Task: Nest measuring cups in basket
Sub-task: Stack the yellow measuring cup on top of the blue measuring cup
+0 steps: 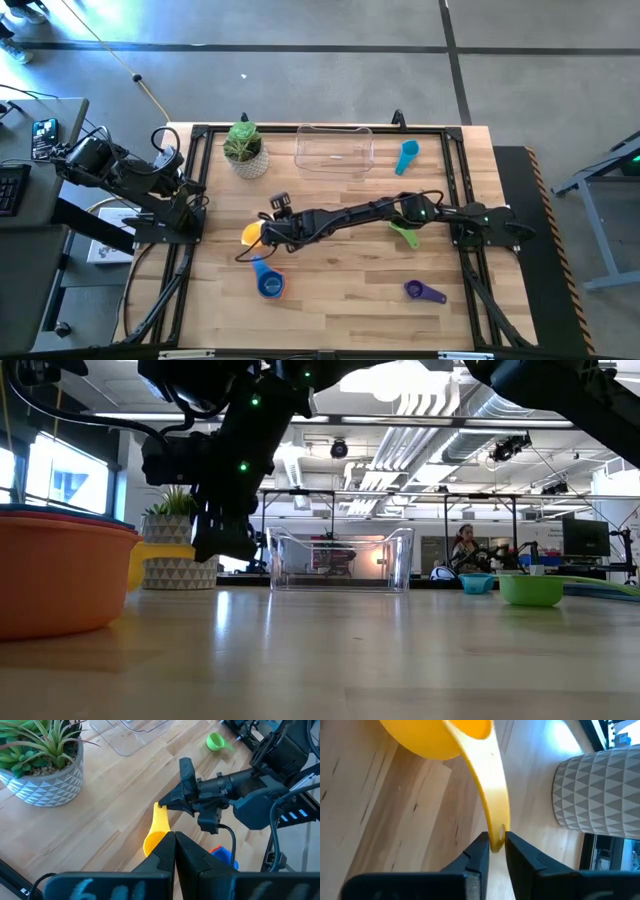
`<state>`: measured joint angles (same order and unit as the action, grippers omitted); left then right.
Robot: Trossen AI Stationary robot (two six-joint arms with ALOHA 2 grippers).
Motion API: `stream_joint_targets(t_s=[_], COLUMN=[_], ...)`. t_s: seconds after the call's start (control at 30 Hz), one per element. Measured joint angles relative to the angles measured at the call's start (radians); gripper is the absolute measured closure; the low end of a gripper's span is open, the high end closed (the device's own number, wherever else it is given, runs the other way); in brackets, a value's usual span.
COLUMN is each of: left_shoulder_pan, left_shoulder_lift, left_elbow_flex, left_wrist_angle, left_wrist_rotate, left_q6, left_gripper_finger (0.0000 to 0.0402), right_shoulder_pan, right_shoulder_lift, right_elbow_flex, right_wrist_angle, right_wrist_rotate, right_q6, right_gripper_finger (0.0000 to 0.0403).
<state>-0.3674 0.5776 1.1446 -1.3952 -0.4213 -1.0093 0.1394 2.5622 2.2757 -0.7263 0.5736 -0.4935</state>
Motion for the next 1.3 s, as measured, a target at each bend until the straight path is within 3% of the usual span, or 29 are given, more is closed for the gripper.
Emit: stream_joint_targets(t_s=[0.23,0.5,0.87,1.1,1.3], left_shoulder_pan=[0.0,0.0,0.0,0.0,0.0], left_shoulder_lift=[0.0,0.0,0.01,0.024,0.035], left_elbow_flex=[0.0,0.0,-0.018,-0.146,-0.269], left_wrist_angle=[0.0,0.0,0.005,0.043,0.131], left_wrist_rotate=[0.0,0.001,0.003,0.064,0.073], left_q6=[-0.011,-0.011,-0.076,-0.184,-0.265], left_gripper_finger=[0.0401,0.0401,0.0401,0.0401,0.0402], right_shoulder_pan=[0.001,0.007,0.053,0.072,0.083], right_shoulder_lift=[0.0,-0.002,-0.169,-0.267,-0.332], right_elbow_flex=[0.0,0.081,0.074,0.074,0.074], right_wrist_angle=[-0.023,-0.168,-0.325,-0.381,-0.399], right_wrist_rotate=[0.02,0.021,-0.032,-0.118,-0.114], right_q6=[0.023,0.143,0.725,1.022,1.115], right_gripper_finger=[0.0291,0.0284,0.0284,0.0284,0.0284])
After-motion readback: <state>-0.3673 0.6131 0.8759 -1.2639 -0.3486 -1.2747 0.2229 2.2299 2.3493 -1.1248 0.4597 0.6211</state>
